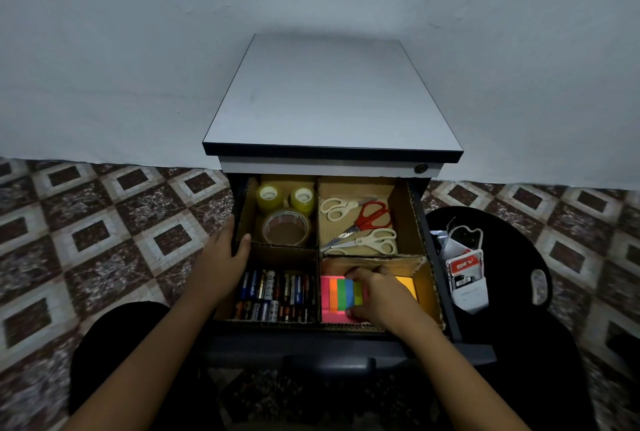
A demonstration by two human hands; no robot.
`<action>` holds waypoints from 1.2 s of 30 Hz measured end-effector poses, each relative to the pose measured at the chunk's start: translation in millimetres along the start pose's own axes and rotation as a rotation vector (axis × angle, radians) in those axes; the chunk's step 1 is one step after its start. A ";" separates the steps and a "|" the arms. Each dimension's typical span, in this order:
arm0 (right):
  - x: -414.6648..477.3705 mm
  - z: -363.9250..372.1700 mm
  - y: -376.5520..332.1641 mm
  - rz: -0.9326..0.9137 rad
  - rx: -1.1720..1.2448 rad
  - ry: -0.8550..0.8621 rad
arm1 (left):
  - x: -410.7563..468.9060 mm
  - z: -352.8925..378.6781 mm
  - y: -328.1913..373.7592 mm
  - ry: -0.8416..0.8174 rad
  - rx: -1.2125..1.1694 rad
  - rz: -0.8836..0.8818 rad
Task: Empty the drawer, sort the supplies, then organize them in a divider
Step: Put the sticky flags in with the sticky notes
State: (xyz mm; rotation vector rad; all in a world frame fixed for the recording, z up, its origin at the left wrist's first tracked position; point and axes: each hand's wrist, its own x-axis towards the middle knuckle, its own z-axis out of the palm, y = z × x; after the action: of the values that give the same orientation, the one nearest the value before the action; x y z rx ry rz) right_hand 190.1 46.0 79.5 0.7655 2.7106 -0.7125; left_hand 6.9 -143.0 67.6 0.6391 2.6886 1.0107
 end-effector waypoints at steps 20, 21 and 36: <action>-1.2 -6.5 11.2 -0.008 -0.010 -0.021 | -0.7 -0.4 2.5 0.006 0.000 -0.003; -1.0 -6.3 11.2 -0.004 -0.003 -0.017 | -0.7 -0.5 2.9 0.007 0.002 -0.004; -1.5 -6.8 12.7 0.001 0.038 -0.004 | -3.4 -2.7 4.8 -0.001 0.002 0.004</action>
State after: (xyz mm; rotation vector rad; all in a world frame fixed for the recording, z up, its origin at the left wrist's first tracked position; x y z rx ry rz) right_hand 197.6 58.4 80.9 0.7730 2.7006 -0.7660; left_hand 10.6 -142.9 72.9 0.6449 2.6890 1.0089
